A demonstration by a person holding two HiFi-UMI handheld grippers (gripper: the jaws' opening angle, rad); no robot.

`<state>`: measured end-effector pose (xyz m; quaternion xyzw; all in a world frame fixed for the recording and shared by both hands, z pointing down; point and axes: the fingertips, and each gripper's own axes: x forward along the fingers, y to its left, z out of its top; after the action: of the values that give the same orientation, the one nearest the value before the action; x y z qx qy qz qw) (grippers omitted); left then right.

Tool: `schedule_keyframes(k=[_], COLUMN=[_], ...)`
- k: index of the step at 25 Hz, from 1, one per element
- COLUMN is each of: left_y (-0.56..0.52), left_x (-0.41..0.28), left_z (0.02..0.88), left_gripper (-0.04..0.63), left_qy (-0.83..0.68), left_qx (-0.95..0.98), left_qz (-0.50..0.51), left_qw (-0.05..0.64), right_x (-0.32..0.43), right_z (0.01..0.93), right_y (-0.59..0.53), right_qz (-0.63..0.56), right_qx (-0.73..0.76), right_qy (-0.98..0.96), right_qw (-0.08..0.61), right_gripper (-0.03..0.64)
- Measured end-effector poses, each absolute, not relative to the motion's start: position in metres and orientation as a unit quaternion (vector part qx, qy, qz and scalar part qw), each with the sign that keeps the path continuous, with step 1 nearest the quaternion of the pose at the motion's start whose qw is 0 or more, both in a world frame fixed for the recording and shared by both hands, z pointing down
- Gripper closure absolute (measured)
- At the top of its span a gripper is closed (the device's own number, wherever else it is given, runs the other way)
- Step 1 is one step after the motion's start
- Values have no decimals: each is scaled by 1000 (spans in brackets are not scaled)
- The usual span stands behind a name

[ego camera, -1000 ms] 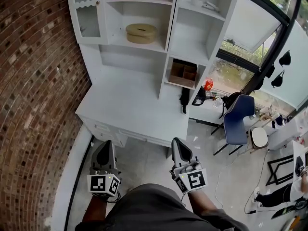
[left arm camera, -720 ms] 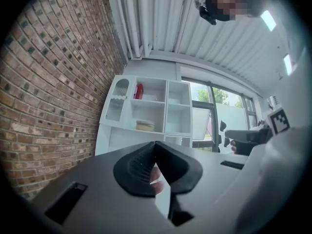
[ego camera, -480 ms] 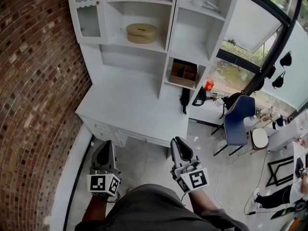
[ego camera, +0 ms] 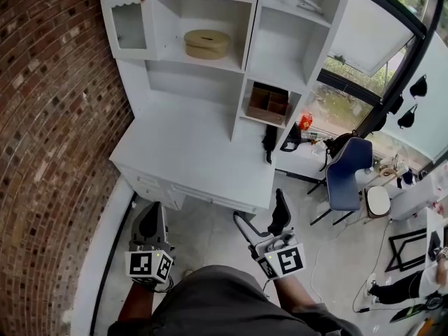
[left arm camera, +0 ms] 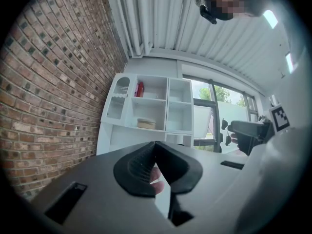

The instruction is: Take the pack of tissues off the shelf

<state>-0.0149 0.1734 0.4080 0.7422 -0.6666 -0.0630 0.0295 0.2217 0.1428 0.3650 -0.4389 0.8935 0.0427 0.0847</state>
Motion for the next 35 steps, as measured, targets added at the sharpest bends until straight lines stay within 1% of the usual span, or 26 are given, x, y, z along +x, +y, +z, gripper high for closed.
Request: schedule_keyframes(k=[4,9,13,21,27,35], left_y=[172,169,167,156,136,85], left_x=[-14,-12,-7,-1,-8,-33], left_z=[411,413,415,423,416,414], left_gripper=[592,592,592,592,592,592], left_qy=[-670,-677,-685,-697,-701,-685], left_qx=[739,732,725,715,710,723], left_qz=[-62,-61,-58,-57,-69,-86], left_qw=[31,32,31,24,11,8], right_x=[220,221,231,235,233,206], right_z=[371,365,373,382,381,383], right_y=[140,136,126,109,94,59], right_qz=[42,45,45,48,52,60], right_qx=[-431,-420,-420,-395,-390,-402], right_qy=[898,902,903,915,917,912], right_qw=[73,92,76,70,69,59], right_gripper=[121,123,123,123,123,124])
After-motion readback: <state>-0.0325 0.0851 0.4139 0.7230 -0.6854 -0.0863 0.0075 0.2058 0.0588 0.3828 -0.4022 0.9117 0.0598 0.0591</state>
